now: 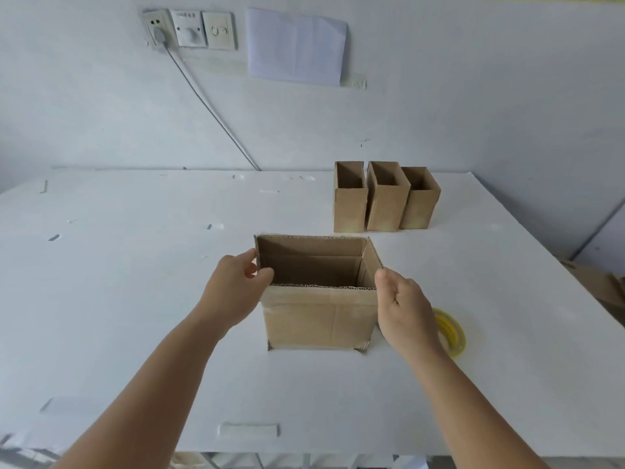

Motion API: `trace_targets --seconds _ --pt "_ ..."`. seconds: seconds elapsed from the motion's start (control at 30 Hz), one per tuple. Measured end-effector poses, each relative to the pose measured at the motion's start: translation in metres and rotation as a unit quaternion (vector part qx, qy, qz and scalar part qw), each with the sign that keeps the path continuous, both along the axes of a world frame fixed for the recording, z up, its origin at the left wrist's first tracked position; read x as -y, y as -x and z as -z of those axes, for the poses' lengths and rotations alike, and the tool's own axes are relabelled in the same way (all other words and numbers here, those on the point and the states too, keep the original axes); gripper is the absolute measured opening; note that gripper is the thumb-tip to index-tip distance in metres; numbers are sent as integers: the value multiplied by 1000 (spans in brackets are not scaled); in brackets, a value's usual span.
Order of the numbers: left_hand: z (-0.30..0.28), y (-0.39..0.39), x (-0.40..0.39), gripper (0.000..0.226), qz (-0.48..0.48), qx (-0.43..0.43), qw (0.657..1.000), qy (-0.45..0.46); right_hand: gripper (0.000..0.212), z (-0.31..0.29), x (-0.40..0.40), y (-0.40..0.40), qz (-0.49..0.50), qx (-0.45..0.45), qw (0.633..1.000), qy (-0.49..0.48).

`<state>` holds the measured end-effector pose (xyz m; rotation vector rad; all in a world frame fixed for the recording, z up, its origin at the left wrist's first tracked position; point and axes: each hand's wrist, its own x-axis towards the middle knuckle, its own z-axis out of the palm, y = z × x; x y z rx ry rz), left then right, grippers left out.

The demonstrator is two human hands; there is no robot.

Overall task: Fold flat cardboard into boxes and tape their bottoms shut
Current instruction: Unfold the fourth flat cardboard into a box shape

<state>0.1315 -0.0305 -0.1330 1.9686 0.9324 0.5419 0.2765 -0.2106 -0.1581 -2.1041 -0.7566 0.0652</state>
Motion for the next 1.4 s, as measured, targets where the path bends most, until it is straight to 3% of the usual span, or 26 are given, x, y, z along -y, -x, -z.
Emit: trace_targets --seconds 0.07,0.2,0.5,0.63,0.8,0.97,1.03,1.1,1.17,1.23,1.3,1.4 --pt "2 -3 0 11 -30 30 999 15 27 5 -2 0 22 -16 1000 -8" --pt "9 0 2 41 -51 75 995 33 35 11 -4 3 48 2 998 -41" --pt "14 1 -3 37 1 98 994 56 16 9 -6 -3 19 7 997 -76" --pt "6 -5 -12 51 56 63 996 36 24 7 -7 -12 9 -7 998 -59" --pt "7 -5 -17 36 127 -41 991 -22 29 11 -5 -11 -42 27 998 -37" --pt "20 4 -13 19 195 -40 980 -25 25 16 -1 -10 -79 58 994 -48" --pt "23 8 -11 37 220 -53 973 -45 29 18 2 -12 -101 34 994 -25" --pt "29 7 -9 44 180 -29 980 -74 46 19 3 -17 -101 44 994 5" --pt "36 0 -6 15 95 21 993 -72 51 19 0 -21 -57 73 996 13" --pt "40 -8 -2 6 23 42 995 -92 57 18 -6 -25 -27 86 996 13" --pt "44 -12 -2 19 -5 52 990 -128 68 17 -13 -30 -38 86 995 19" --pt "44 -15 -3 52 28 72 987 -139 80 14 -23 -37 -82 114 989 55"
